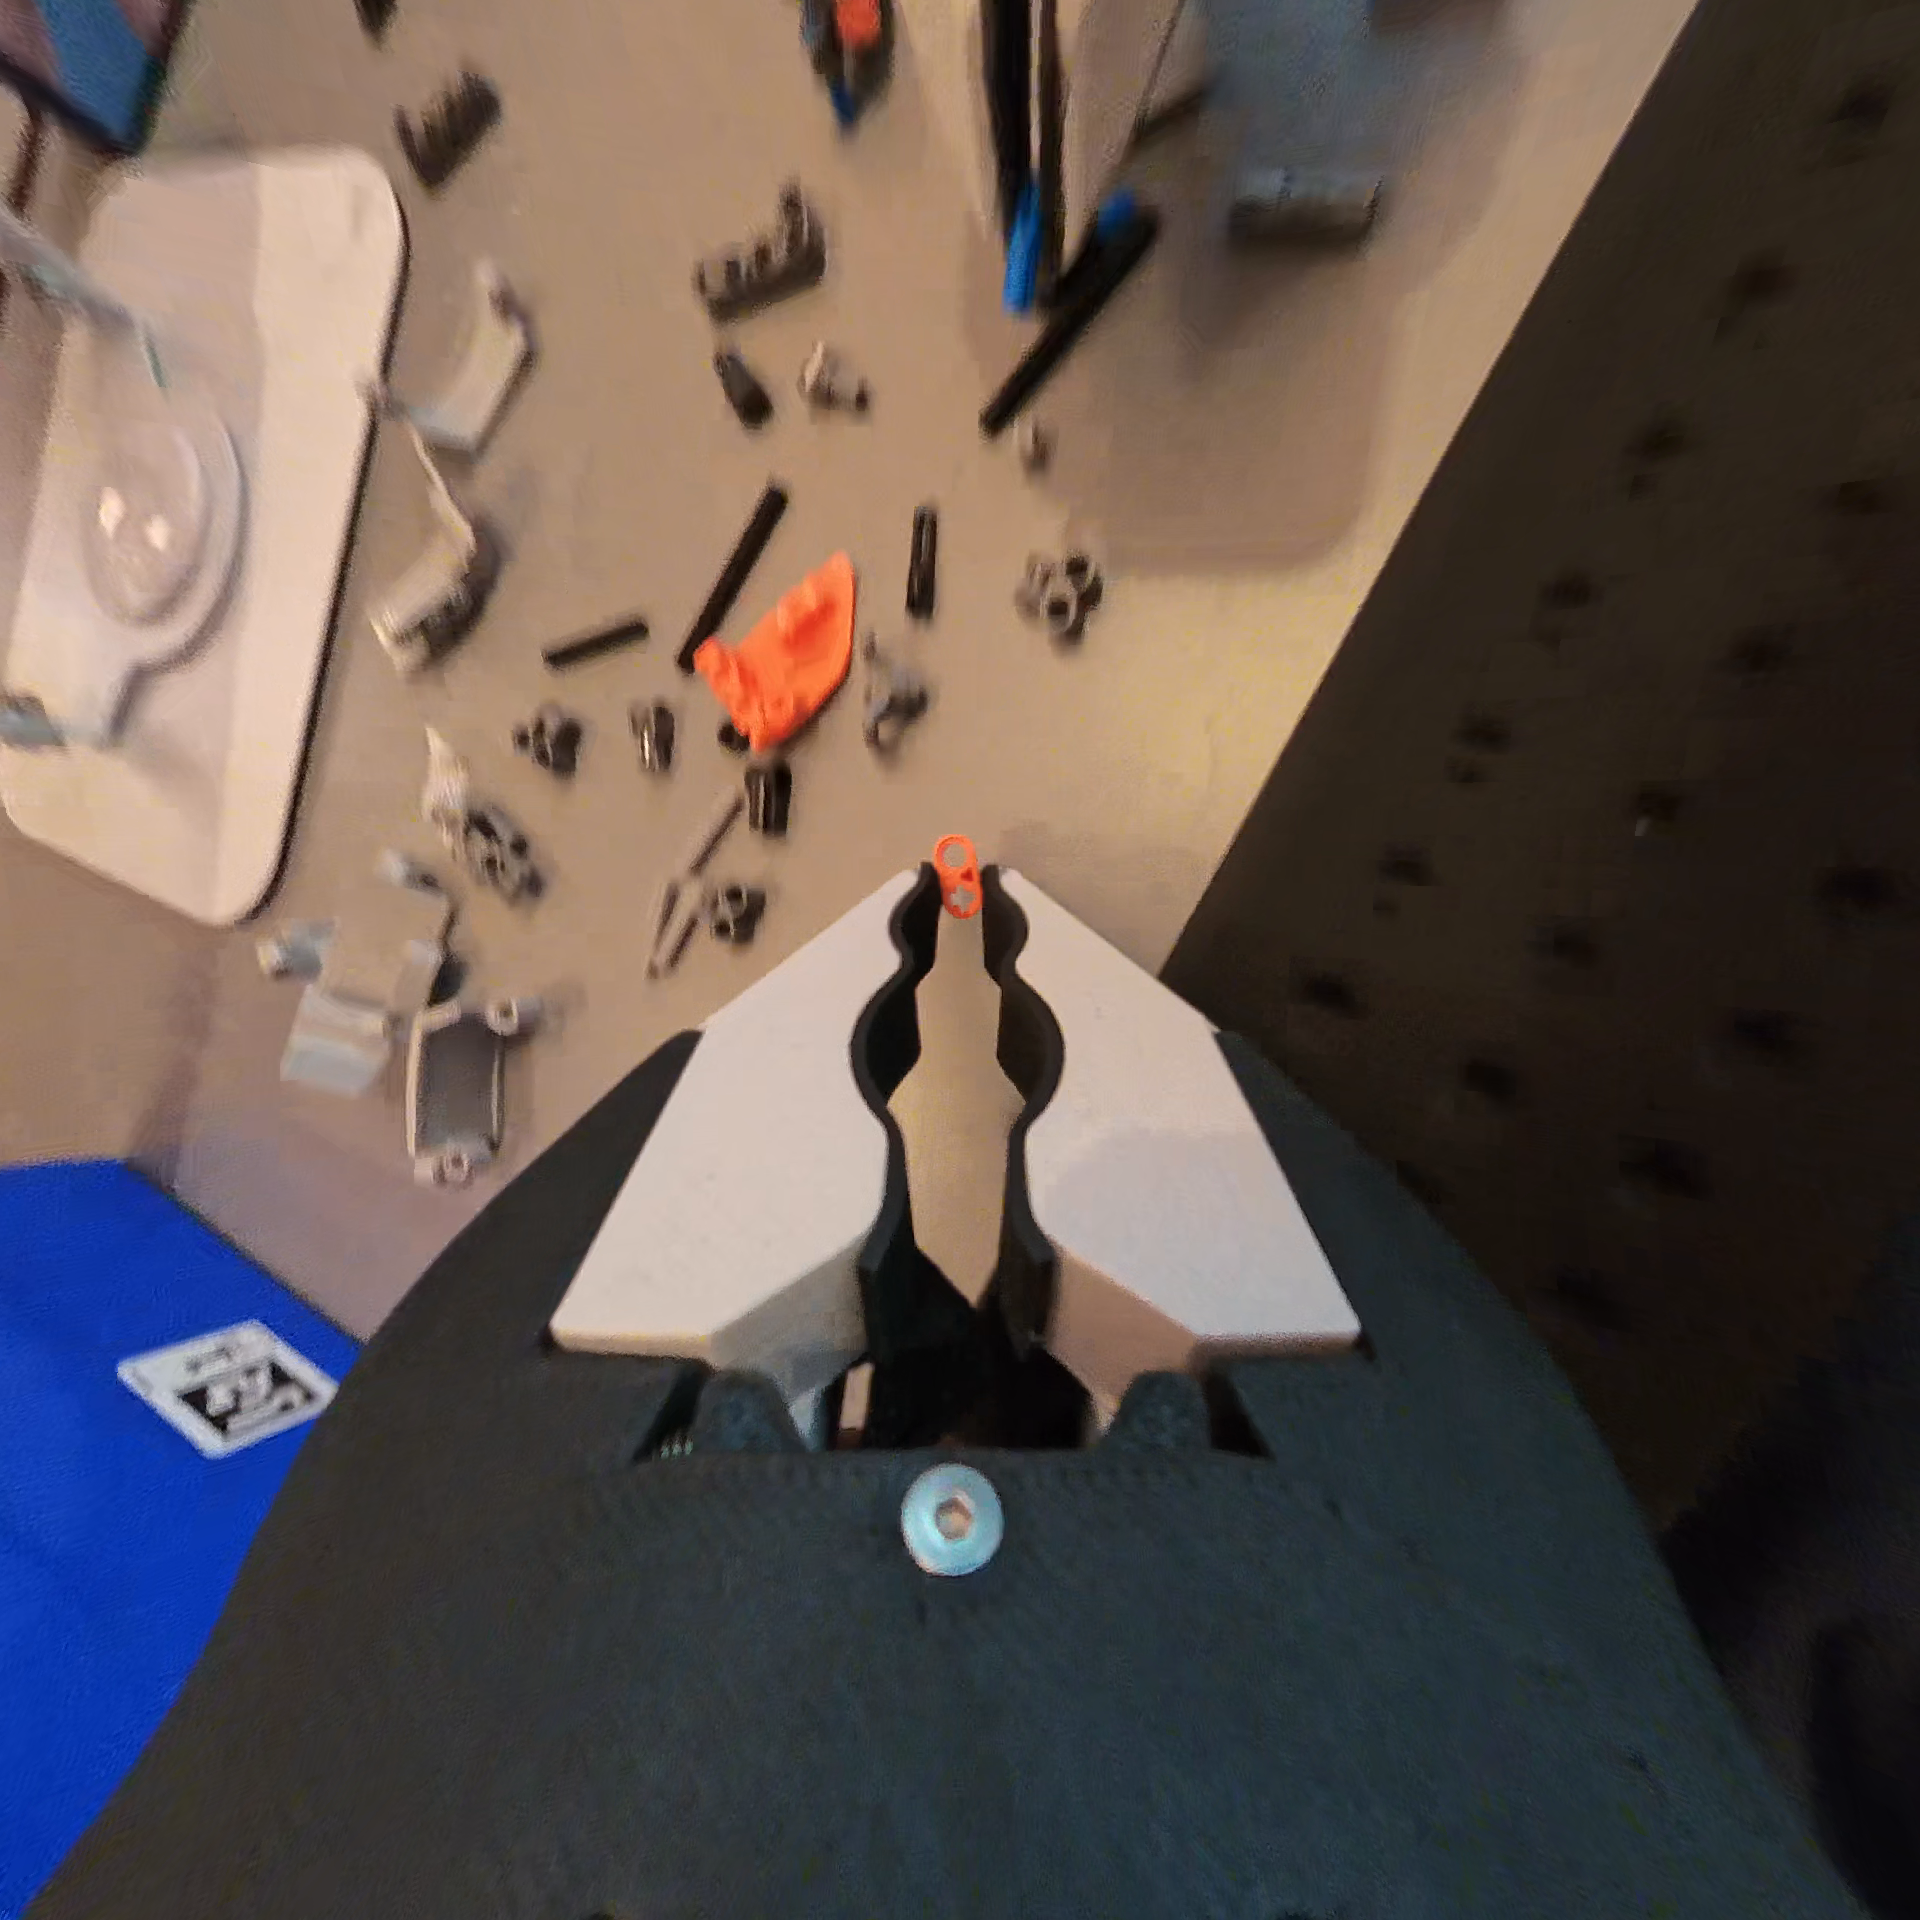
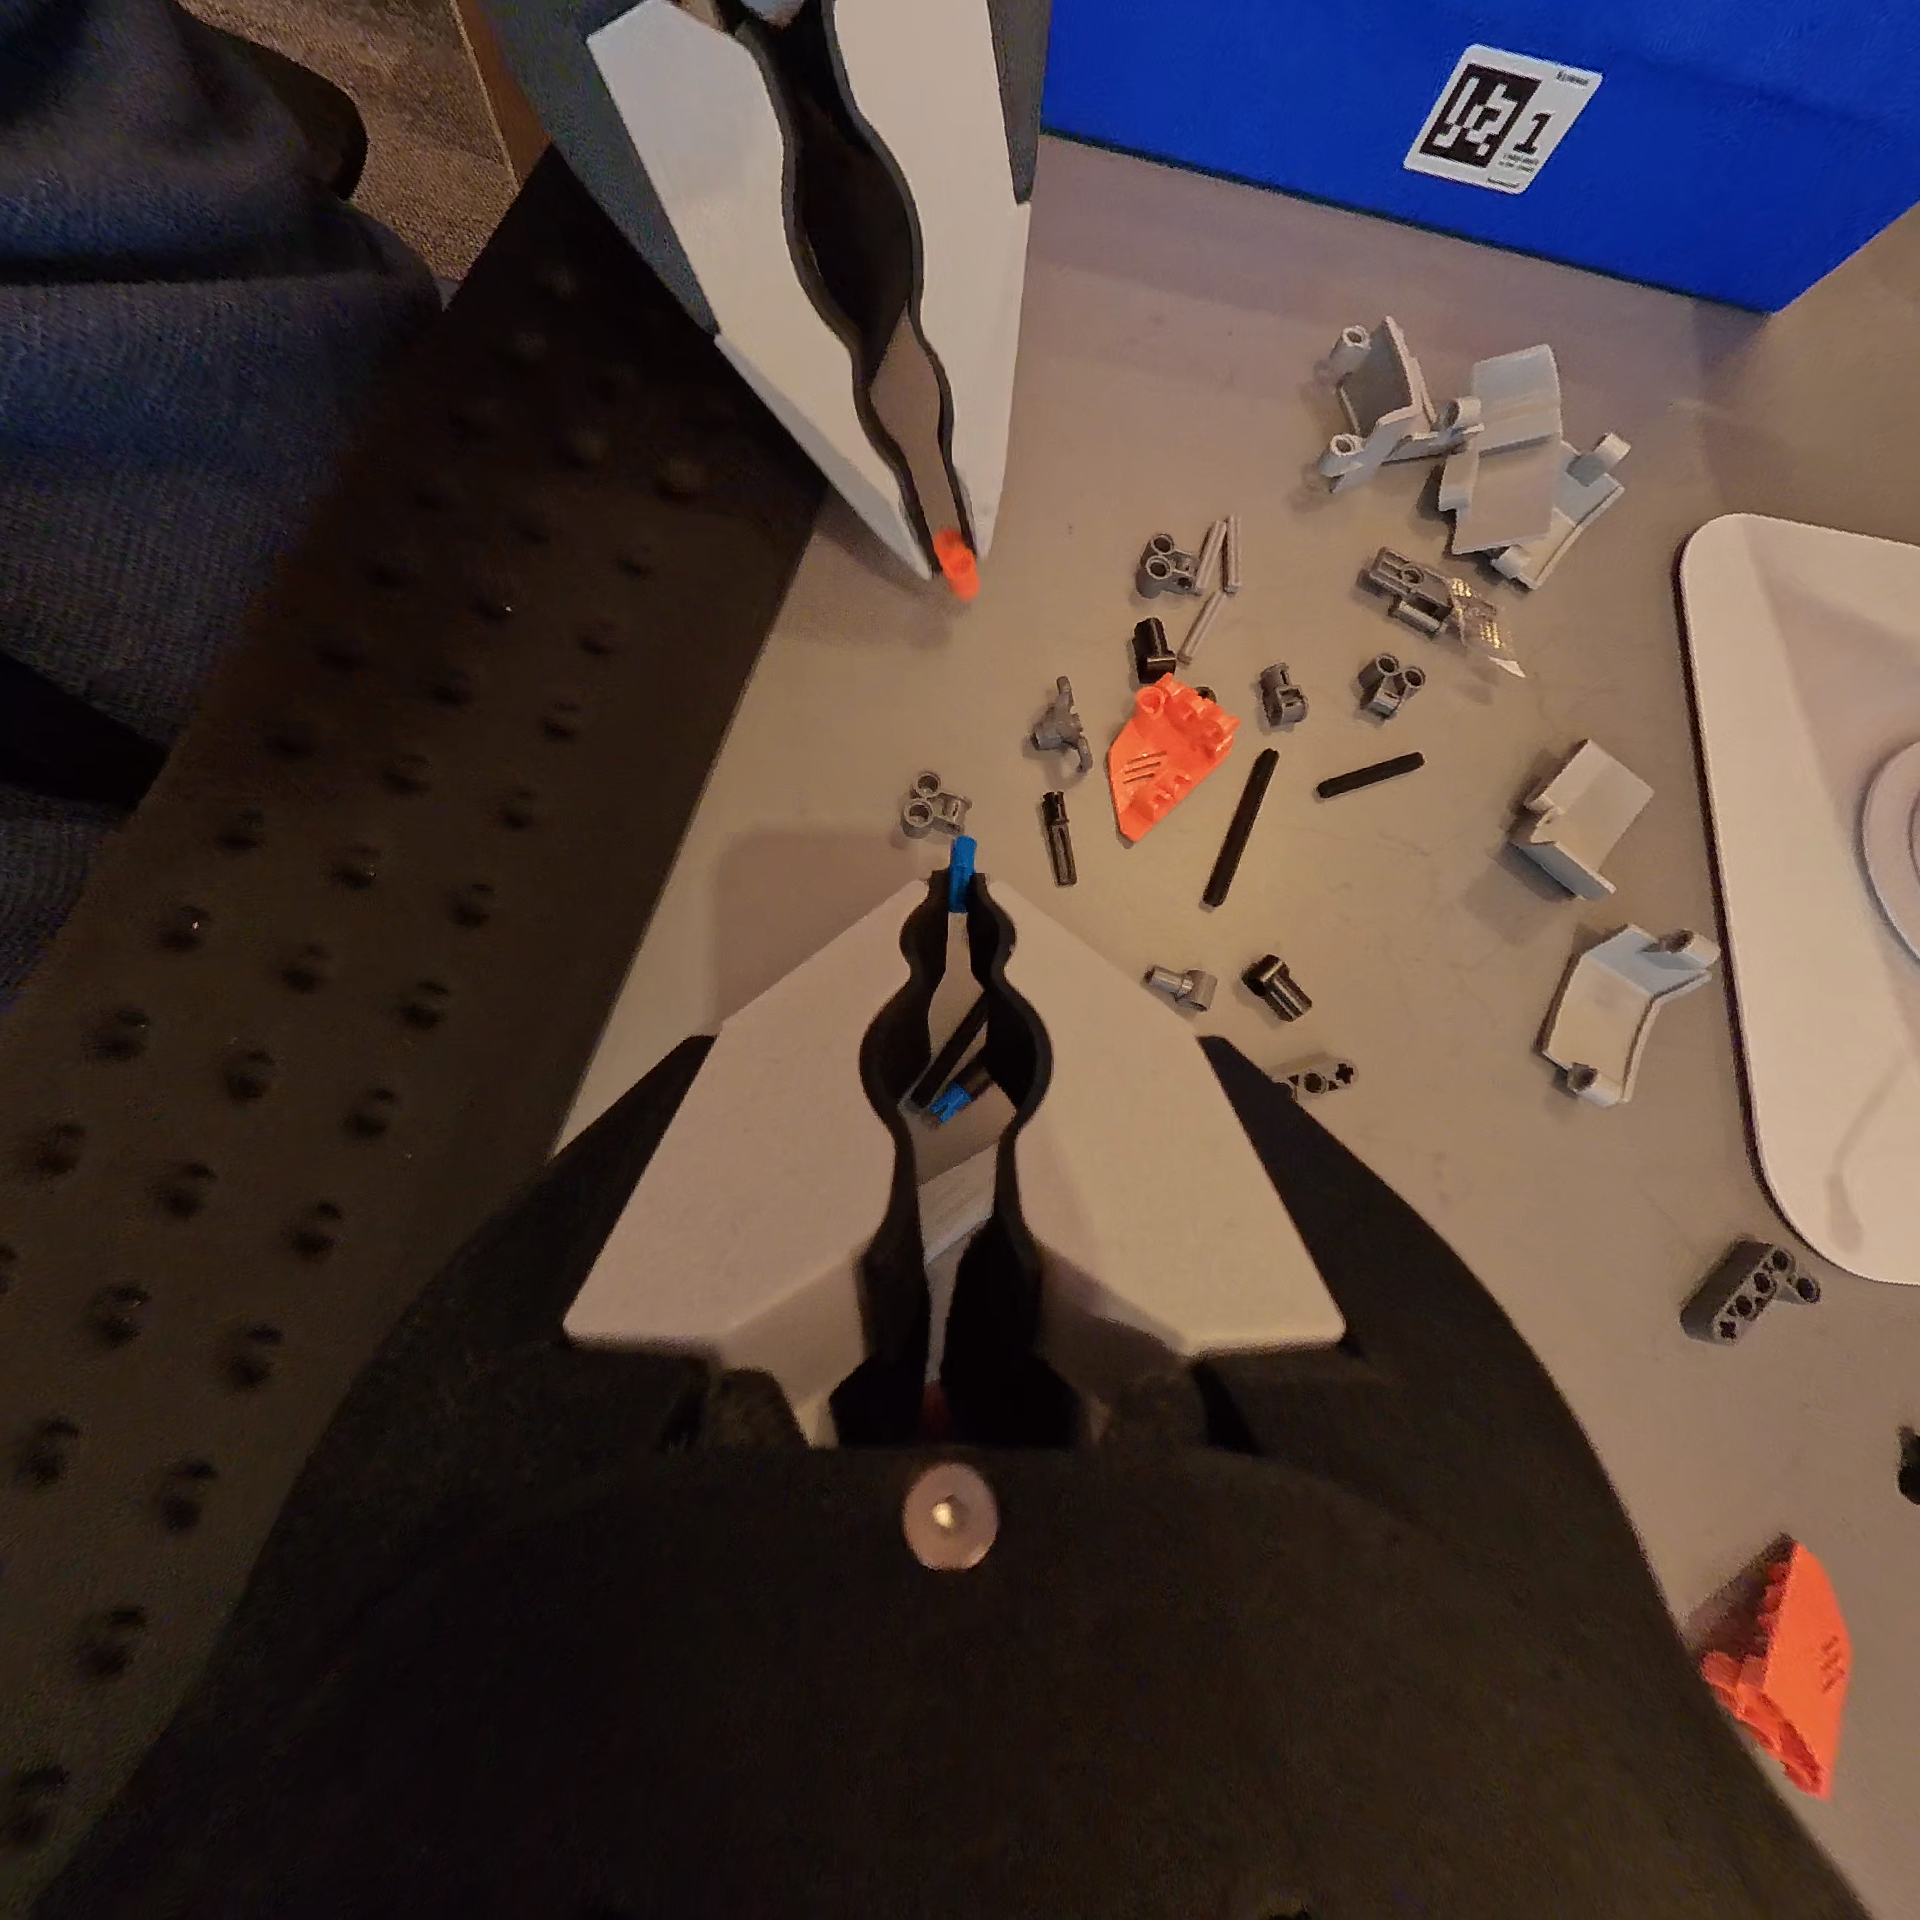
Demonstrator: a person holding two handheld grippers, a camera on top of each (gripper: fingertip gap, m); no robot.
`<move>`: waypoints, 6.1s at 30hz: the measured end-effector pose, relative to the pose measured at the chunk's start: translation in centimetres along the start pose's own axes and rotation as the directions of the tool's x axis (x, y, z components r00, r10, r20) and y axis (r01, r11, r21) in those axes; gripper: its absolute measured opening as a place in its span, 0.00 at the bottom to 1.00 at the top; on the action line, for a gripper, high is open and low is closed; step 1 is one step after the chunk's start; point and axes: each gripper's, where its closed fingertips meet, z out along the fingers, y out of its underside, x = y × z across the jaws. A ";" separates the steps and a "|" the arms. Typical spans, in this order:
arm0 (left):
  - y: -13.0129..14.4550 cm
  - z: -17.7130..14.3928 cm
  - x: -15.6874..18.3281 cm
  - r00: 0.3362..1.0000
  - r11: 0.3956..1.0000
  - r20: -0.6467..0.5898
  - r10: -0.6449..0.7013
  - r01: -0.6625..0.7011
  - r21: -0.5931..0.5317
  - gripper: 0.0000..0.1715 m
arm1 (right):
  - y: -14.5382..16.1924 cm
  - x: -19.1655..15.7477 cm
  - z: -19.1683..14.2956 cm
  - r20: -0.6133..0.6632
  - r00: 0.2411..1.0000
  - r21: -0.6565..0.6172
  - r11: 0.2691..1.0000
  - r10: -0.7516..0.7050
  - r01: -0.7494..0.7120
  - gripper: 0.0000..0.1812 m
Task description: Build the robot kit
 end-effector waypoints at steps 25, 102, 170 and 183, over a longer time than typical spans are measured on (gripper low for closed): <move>-12.2 -6.5 -3.7 0.638 0.308 -0.701 -0.320 0.769 0.559 0.03 | -8.1 2.2 -5.2 -0.282 0.956 0.449 0.892 0.077 0.060 0.01; -8.7 -0.7 1.7 0.871 0.859 -0.471 -0.136 0.341 0.382 0.03 | -2.4 -0.6 -0.1 -0.286 0.897 -0.088 0.941 -0.337 0.326 0.00; -11.5 -4.3 -3.1 0.933 0.591 -0.314 -0.176 0.355 0.724 0.04 | -6.5 2.5 -4.2 -0.160 0.963 0.428 0.894 0.219 -0.132 0.07; -11.8 -4.5 -2.7 0.929 0.576 -0.341 -0.145 0.359 0.734 0.04 | -6.9 2.0 -4.3 -0.089 0.968 0.468 0.868 0.234 -0.167 0.01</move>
